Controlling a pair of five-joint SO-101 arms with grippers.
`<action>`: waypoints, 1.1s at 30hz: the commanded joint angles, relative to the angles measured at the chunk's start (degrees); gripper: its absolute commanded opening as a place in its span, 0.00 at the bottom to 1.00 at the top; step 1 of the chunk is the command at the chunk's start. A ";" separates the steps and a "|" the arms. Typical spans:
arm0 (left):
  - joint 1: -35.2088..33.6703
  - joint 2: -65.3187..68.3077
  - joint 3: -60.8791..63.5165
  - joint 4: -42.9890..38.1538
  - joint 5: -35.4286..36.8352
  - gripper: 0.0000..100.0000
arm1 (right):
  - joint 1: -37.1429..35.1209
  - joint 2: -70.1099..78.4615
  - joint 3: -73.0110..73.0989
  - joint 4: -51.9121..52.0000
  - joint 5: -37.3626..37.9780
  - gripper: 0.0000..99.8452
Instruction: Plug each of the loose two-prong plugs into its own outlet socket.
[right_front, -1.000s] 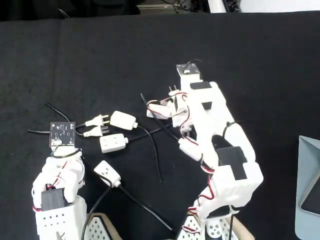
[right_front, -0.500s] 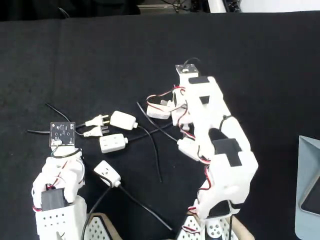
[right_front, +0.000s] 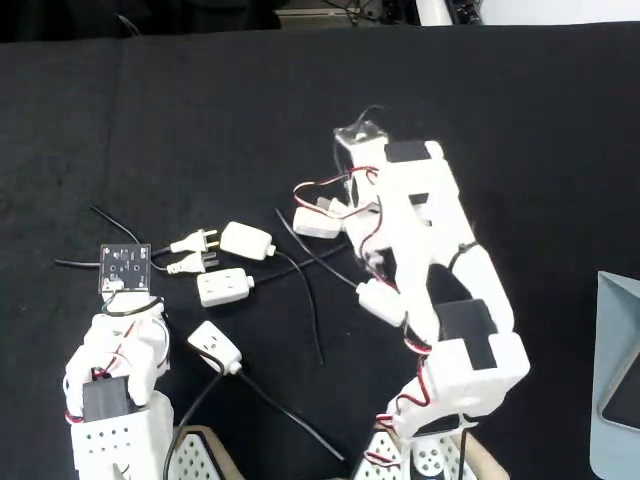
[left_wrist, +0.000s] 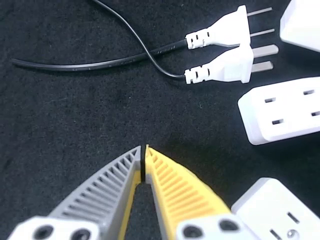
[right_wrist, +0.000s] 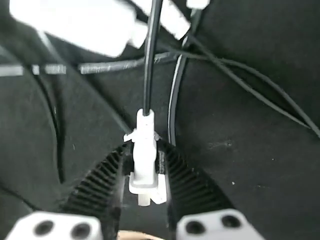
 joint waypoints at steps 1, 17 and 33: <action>-0.04 -0.53 1.10 -1.05 -0.35 0.03 | 0.18 0.48 -2.68 0.44 5.27 0.01; -0.04 -0.44 1.10 -1.05 -0.35 0.03 | 0.09 21.85 -27.65 14.07 6.42 0.04; 0.48 -0.62 -11.56 -5.54 0.26 0.03 | -5.45 -10.15 -17.10 16.53 6.15 0.01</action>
